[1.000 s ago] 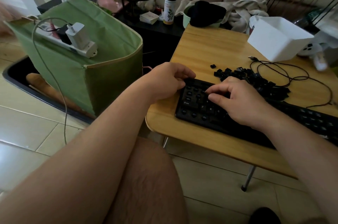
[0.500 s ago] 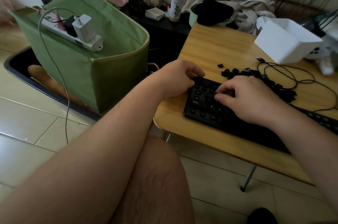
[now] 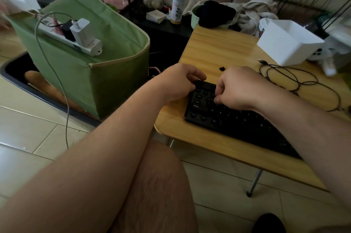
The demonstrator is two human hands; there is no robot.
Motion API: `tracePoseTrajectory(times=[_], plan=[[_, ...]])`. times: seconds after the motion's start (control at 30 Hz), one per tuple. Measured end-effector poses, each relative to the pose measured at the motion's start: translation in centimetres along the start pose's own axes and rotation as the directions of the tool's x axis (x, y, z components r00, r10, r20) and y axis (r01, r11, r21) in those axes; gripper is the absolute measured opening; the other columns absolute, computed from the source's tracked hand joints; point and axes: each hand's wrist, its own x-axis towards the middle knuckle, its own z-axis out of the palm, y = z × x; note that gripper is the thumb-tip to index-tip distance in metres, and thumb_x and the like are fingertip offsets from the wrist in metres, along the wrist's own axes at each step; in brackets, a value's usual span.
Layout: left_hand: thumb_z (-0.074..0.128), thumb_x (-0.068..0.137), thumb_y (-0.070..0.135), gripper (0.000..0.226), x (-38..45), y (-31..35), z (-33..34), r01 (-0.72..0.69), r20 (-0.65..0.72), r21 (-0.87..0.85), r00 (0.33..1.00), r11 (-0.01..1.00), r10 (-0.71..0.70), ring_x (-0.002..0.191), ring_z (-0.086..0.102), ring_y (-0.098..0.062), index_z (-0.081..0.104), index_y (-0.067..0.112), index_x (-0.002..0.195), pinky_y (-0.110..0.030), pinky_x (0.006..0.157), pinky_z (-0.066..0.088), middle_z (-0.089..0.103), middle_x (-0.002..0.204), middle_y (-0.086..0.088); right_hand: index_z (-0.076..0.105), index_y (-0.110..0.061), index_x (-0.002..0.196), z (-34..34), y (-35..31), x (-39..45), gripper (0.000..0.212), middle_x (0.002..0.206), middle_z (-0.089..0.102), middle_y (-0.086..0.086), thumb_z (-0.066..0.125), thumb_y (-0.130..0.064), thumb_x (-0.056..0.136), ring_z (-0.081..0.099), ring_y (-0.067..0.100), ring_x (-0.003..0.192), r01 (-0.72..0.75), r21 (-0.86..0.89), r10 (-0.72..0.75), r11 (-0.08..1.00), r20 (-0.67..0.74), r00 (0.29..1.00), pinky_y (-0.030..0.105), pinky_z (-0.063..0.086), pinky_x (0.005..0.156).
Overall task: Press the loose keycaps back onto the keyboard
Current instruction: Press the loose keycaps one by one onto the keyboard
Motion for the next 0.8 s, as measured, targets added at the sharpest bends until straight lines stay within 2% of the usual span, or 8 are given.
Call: tracePoseTrajectory(times=[0.07,0.17,0.27,0.37,0.53,0.8], plan=[[0.059,0.095,-0.005,0.047,0.0,0.0,0.0,0.003,-0.001,0.004,1.000,1.000,-0.003,0.114,0.063,-0.012,0.071,0.030,0.123,-0.038,0.105,0.054,0.069,0.120,0.004,0.075,-0.030,0.077,-0.3,-0.4,0.1,0.011,0.090,0.067,-0.006,0.085,-0.031,0.083,0.061,0.014,0.082,-0.007,-0.027,0.007,1.000,0.021,1.000,0.024,0.044,0.058],[0.059,0.095,-0.004,0.045,-0.1,-0.1,0.1,0.006,-0.007,-0.001,1.000,1.000,-0.006,0.113,0.063,-0.012,0.072,0.029,0.123,-0.036,0.104,0.053,0.069,0.119,0.005,0.078,-0.026,0.084,-0.9,-1.1,0.4,0.006,0.088,0.071,-0.003,0.083,-0.029,0.083,0.064,0.018,0.083,0.012,-0.090,-0.007,0.996,0.062,0.998,0.030,0.056,0.070],[0.058,0.095,-0.005,0.045,-0.1,0.0,0.1,0.005,-0.009,-0.003,1.000,1.000,-0.005,0.113,0.063,-0.012,0.071,0.028,0.123,-0.032,0.101,0.053,0.068,0.118,0.005,0.077,-0.022,0.087,-1.2,-1.5,0.6,0.008,0.089,0.072,0.000,0.083,-0.028,0.084,0.067,0.021,0.084,0.032,-0.128,-0.020,0.991,0.098,0.995,0.037,0.061,0.078],[0.056,0.096,-0.006,0.046,-0.2,0.1,0.1,0.014,-0.002,-0.008,1.000,1.000,-0.014,0.114,0.063,-0.012,0.070,0.027,0.123,-0.028,0.096,0.053,0.068,0.118,0.006,0.076,-0.022,0.089,-1.5,-1.8,0.8,0.014,0.090,0.070,0.000,0.084,-0.031,0.083,0.066,0.021,0.085,0.044,-0.157,-0.025,0.987,0.124,0.992,0.032,0.059,0.074],[0.060,0.095,-0.002,0.042,-0.2,0.1,0.1,0.007,-0.012,-0.005,1.000,1.000,-0.007,0.114,0.063,-0.012,0.071,0.030,0.120,-0.036,0.102,0.054,0.069,0.119,0.006,0.074,-0.026,0.086,-1.6,-1.3,0.9,0.010,0.087,0.067,-0.006,0.084,-0.030,0.084,0.060,0.013,0.081,0.072,-0.123,-0.052,0.990,0.155,0.987,0.026,0.042,0.059],[0.060,0.095,-0.004,0.045,-0.1,0.2,0.2,0.013,-0.017,0.000,1.000,1.000,-0.013,0.116,0.062,-0.012,0.072,0.030,0.122,-0.034,0.103,0.053,0.068,0.116,0.009,0.075,-0.031,0.079,-0.7,0.0,0.8,0.010,0.088,0.069,-0.009,0.084,-0.031,0.084,0.060,0.009,0.082,0.062,-0.010,-0.061,0.998,0.115,0.991,0.027,0.043,0.062]])
